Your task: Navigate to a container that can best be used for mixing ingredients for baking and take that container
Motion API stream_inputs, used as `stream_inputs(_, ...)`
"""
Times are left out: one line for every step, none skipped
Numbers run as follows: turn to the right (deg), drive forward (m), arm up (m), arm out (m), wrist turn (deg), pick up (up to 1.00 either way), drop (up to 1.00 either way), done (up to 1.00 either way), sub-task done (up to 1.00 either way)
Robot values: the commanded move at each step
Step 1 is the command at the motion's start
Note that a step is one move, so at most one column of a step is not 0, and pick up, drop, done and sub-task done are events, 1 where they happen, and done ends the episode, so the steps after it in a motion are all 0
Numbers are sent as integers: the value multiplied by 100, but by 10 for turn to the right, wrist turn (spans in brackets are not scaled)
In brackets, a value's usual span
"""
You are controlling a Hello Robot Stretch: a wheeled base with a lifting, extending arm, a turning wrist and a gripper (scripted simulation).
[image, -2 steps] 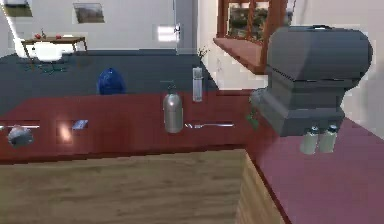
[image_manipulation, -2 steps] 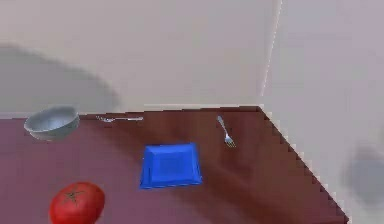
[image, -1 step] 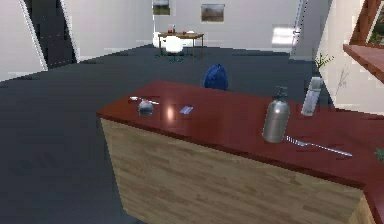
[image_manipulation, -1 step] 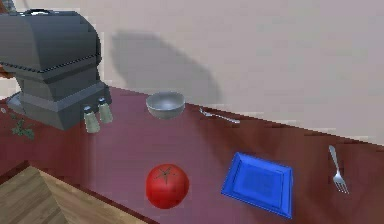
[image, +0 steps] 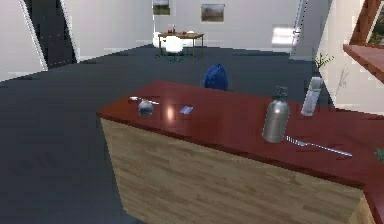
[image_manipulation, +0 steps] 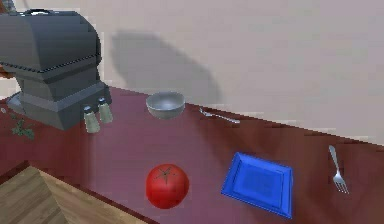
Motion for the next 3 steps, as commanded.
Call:
stream_inputs(0,0,38,0,0,0,0,0,0)
stream_inputs(0,0,0,46,0,0,0,0,0)
stream_inputs(0,0,0,0,450,0,0,0,0)
